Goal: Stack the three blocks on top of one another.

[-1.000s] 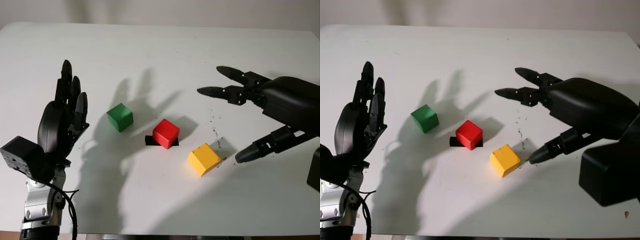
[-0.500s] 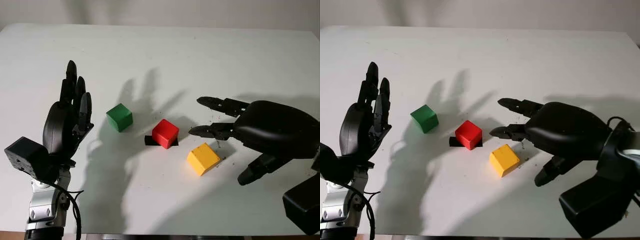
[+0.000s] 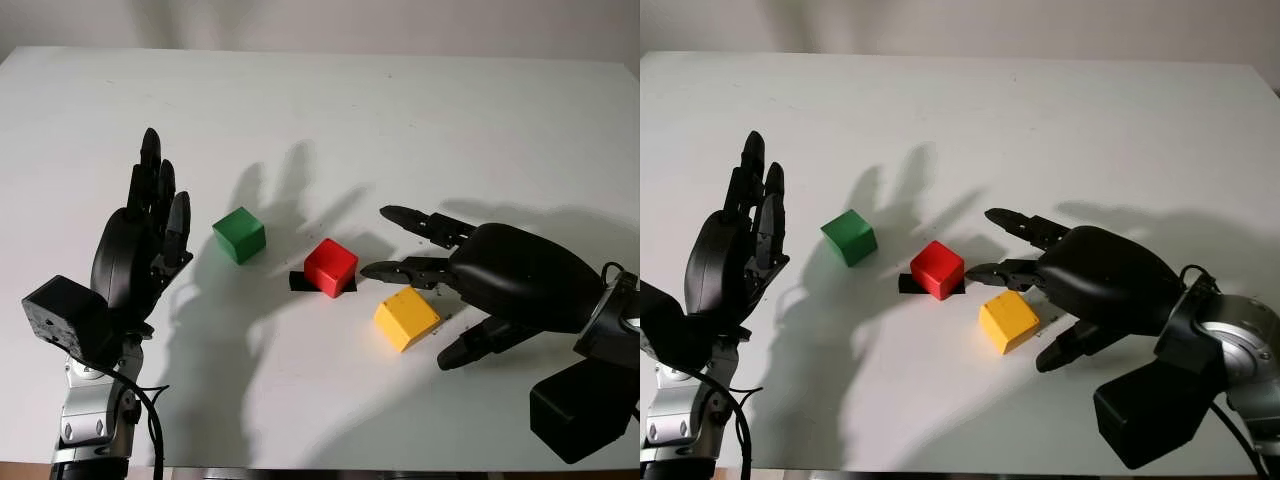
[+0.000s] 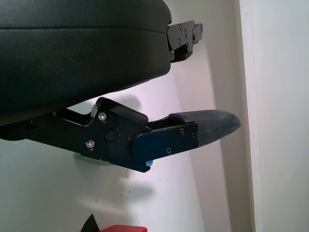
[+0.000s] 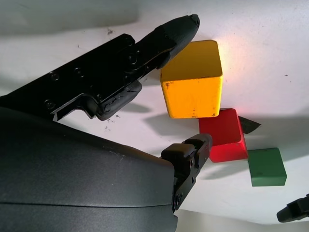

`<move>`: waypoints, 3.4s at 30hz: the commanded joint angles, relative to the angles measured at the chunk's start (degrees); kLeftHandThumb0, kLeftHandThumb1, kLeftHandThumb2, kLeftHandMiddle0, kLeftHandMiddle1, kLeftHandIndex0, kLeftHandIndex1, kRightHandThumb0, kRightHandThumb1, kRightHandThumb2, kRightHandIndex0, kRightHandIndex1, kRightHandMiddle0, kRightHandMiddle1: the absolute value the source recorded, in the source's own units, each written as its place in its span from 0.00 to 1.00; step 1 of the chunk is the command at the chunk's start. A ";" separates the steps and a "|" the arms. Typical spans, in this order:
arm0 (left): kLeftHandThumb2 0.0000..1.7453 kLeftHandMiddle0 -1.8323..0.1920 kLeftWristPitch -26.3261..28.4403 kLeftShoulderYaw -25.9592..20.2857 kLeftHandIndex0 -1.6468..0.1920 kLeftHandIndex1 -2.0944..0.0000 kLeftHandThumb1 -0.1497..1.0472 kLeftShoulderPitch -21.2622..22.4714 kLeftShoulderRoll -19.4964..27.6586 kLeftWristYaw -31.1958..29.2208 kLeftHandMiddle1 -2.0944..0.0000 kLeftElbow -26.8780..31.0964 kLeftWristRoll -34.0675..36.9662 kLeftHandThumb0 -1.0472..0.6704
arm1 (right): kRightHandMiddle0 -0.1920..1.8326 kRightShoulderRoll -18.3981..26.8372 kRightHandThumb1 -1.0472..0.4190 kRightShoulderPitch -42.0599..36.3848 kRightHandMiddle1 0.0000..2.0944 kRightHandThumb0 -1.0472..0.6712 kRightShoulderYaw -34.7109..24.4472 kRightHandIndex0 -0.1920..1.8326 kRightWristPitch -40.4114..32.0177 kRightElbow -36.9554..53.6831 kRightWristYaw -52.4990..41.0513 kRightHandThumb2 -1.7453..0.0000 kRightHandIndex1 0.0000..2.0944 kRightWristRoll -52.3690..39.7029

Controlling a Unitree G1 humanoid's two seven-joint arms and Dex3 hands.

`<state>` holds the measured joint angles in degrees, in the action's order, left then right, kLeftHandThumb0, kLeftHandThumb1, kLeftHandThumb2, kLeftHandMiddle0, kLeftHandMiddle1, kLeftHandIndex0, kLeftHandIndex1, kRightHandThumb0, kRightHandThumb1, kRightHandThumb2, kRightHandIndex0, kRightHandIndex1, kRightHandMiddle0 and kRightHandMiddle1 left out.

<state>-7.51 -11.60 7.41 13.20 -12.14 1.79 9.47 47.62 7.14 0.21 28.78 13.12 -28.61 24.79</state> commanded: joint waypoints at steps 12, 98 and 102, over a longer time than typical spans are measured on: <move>0.35 1.00 -0.38 0.22 1.00 1.00 1.00 -0.40 0.23 -0.05 1.00 0.94 -0.44 0.18 | 0.45 -0.64 0.18 -0.41 0.07 0.35 0.13 0.14 2.13 -2.33 2.69 0.96 0.04 -0.06; 0.31 1.00 0.61 0.69 1.00 1.00 1.00 0.20 0.10 1.90 1.00 2.61 -1.23 0.17 | 0.28 -19.63 0.07 51.16 0.74 0.33 12.65 0.23 -9.24 -50.68 -27.87 0.97 0.02 -20.24; 0.31 1.00 0.59 0.69 1.00 1.00 1.00 0.45 -0.05 2.04 1.00 2.31 -1.26 0.17 | 0.27 -19.40 0.07 50.57 0.74 0.33 12.67 0.23 -8.22 -51.10 -27.97 0.97 0.02 -20.26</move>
<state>-6.41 -11.14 7.60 13.29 -10.12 3.99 8.37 28.14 58.17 13.35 19.77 -37.78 -56.71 4.49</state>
